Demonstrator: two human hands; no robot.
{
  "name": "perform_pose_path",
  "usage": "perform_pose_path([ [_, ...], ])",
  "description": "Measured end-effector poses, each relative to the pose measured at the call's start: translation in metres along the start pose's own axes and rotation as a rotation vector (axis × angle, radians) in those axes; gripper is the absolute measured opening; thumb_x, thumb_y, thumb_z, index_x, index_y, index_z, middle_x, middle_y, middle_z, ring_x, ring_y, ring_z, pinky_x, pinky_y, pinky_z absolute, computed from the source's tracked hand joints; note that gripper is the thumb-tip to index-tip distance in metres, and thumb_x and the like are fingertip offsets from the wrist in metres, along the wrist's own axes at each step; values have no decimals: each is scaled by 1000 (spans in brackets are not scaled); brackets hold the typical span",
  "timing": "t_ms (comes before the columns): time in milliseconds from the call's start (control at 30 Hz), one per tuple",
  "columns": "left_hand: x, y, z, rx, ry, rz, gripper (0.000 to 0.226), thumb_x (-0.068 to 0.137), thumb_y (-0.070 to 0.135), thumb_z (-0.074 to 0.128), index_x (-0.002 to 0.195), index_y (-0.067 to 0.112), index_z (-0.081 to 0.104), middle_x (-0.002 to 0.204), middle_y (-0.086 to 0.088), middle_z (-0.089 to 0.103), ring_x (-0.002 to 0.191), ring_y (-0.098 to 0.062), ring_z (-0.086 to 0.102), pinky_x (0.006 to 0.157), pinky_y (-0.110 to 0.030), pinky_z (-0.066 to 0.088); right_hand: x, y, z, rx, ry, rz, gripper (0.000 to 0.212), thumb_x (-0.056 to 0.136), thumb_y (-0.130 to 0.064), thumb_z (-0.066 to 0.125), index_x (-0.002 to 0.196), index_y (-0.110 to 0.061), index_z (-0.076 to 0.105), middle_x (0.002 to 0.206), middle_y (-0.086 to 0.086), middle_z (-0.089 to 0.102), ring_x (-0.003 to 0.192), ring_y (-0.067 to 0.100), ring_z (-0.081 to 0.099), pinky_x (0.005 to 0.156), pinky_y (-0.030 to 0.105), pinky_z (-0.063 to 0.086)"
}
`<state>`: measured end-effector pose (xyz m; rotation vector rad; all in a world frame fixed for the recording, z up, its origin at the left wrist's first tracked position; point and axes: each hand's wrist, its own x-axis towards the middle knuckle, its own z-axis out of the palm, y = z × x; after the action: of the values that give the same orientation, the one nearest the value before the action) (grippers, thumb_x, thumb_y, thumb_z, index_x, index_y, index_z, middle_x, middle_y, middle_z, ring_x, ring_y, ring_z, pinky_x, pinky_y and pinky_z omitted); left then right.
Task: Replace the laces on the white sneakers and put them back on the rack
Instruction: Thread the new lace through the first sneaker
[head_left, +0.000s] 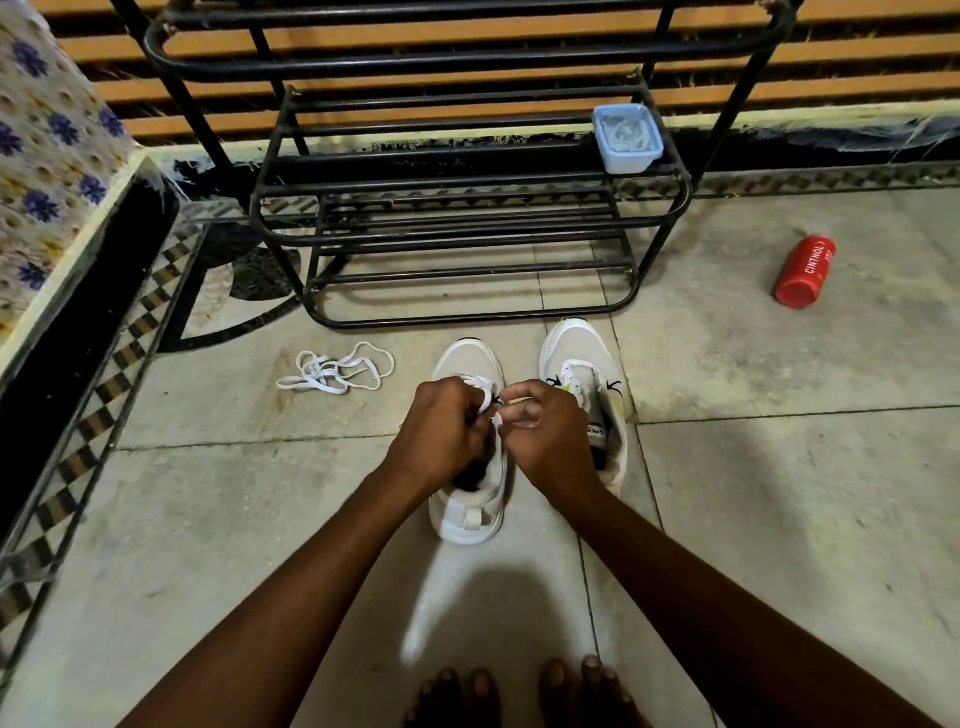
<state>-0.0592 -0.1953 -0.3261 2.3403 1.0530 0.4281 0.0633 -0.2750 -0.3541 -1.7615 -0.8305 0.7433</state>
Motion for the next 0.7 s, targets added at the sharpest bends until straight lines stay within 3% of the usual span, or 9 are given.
perform_pose_path([
  [67,0,0,-1,72,-16,77,50,82,7,70,56,23,30,60,-2,39,57,-28,44,56,-30,25,0,0,0,24,-11,11,34,67,4,66,92,-19,69,72,5,73,73,19,74,72,32,61],
  [167,-1,-1,1,80,-35,94,39,81,6,67,61,19,37,63,-8,47,60,-32,49,56,-31,29,-2,3,1,27,25,35,34,69,7,75,90,-19,67,67,0,71,65,10,71,65,25,56],
  [300,-3,-5,4,-99,63,-154,37,86,16,72,56,10,52,53,-7,51,59,-29,54,54,-26,36,-2,7,2,1,90,31,34,65,-7,90,83,-23,67,66,1,74,68,13,73,65,24,56],
  [367,-3,-6,7,-118,88,-224,33,86,17,72,58,6,58,52,-8,53,59,-27,56,58,-32,41,-4,8,4,9,103,32,35,65,-5,90,82,-24,66,67,4,74,69,16,74,68,26,58],
  [500,-10,2,12,28,98,-21,37,83,10,68,59,16,41,58,-9,52,59,-29,52,54,-36,40,-8,7,5,20,146,16,30,66,4,82,84,-16,68,68,8,73,69,17,72,66,22,56],
  [567,-9,-1,12,83,47,89,31,80,7,67,62,18,44,68,-12,55,63,-34,54,55,-37,41,-8,9,3,30,136,21,30,66,4,82,87,-13,70,68,7,72,68,14,71,68,23,56],
  [700,-1,-14,6,106,-1,169,18,81,10,66,65,9,57,68,-7,52,63,-30,54,56,-37,42,-7,9,3,63,105,30,33,63,-5,83,91,-15,70,72,4,74,75,19,74,76,40,62],
])
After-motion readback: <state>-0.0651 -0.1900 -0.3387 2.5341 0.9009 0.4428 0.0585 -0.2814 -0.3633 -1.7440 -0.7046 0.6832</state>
